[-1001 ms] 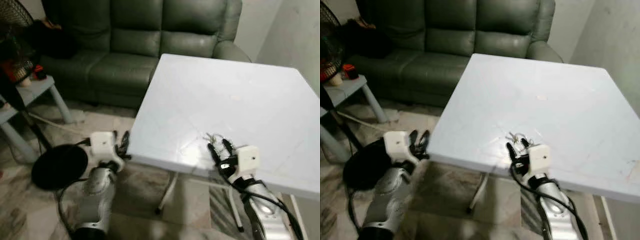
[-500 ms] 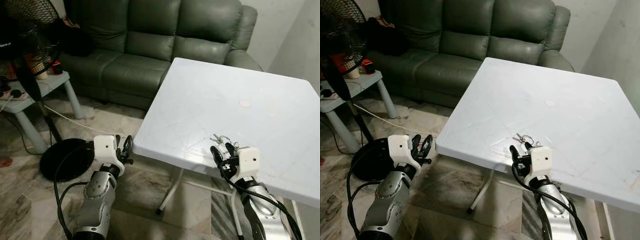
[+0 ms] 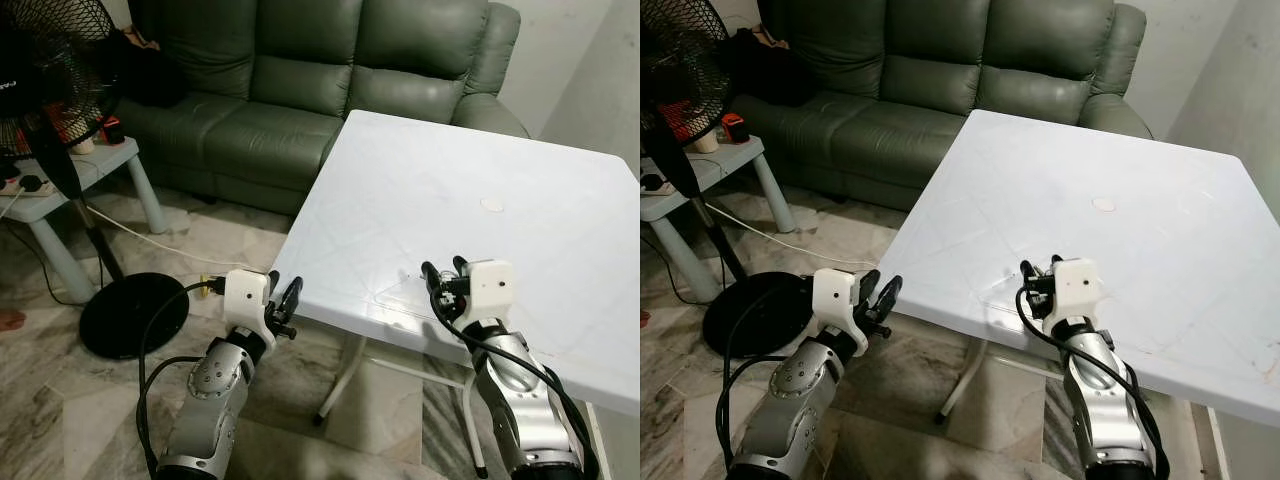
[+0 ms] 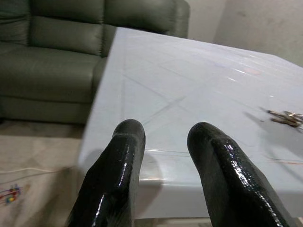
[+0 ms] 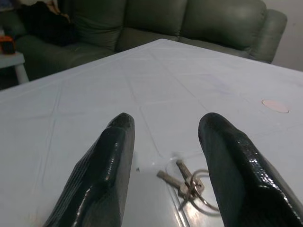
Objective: Hang keys on a hook
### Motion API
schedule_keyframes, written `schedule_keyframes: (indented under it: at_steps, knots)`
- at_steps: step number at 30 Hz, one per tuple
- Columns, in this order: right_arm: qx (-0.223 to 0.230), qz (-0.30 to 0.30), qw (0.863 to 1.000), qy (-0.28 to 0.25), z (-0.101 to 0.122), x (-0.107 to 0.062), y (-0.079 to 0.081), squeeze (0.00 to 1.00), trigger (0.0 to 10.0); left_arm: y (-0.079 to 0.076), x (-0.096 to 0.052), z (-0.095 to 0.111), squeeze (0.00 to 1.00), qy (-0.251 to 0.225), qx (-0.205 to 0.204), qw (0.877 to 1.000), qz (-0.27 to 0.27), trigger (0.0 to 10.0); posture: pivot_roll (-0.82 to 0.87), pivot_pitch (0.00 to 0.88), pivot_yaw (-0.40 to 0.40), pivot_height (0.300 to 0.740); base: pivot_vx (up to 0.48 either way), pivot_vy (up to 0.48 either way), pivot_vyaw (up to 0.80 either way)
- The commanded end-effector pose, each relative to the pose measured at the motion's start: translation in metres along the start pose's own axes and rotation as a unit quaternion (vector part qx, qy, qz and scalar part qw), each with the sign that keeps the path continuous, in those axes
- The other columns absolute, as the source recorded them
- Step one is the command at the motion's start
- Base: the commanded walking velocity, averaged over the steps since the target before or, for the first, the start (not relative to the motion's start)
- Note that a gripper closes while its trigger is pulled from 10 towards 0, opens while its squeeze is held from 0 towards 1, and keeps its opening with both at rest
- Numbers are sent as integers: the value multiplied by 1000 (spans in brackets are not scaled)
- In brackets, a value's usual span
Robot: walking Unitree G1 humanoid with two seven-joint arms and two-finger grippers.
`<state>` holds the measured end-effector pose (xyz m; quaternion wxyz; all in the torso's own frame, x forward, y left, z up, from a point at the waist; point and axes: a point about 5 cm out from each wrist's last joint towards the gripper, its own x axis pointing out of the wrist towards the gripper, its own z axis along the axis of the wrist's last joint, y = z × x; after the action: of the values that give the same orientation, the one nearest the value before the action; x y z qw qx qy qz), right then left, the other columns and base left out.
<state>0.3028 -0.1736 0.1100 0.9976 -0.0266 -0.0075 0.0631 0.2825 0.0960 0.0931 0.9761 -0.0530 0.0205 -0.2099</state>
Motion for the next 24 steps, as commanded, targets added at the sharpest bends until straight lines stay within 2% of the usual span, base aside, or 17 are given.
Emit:
schedule_keyframes:
  at_steps: [1, 2, 5, 6, 9, 10, 11, 24]
  knots:
    - [9, -21, 1000, 3, 3, 6, -6, 482, 10000, -7, 0, 3, 0, 0, 3, 1000, -21, 10000, 90, 64, -77, 740, 0, 0, 0]
    - [17, -25, 1000, 4, 4, 8, -7, 1000, 10000, -9, 0, 4, 0, 1, 2, 1000, -23, 10000, 92, 74, -77, 740, 0, 0, 0]
    - [5, -46, 999, 8, 7, 13, -9, 1000, 10000, -13, -3, 5, 0, 2, 0, 1000, -29, 10000, 92, 91, -77, 740, 0, 0, 0]
    - [37, -37, 999, 16, 6, 14, -9, 1000, 10000, -14, -4, 5, 0, 4, 0, 1000, -29, 10000, 93, 103, -79, 740, 0, 0, 0]
    - [4, -68, 997, 34, 5, 18, -14, 1000, 10000, -16, -7, 4, 0, 8, -2, 1000, -30, 10000, 95, 116, -81, 740, 0, 0, 0]
    - [10, -65, 997, 43, 4, 19, -14, 875, 10000, -17, -8, 4, 0, 8, -3, 999, -30, 10000, 96, 123, -82, 740, 0, 0, 0]
    - [16, -60, 997, 48, 3, 20, -13, 0, 10000, -18, -8, 4, 0, 9, -4, 999, -30, 10000, 96, 123, -82, 740, 0, 0, 0]
    - [29, -112, 991, 71, 0, 24, -41, 0, 10000, -21, -17, 1, 0, 26, -12, 999, -20, 10000, 103, 152, -90, 740, 0, 0, 0]
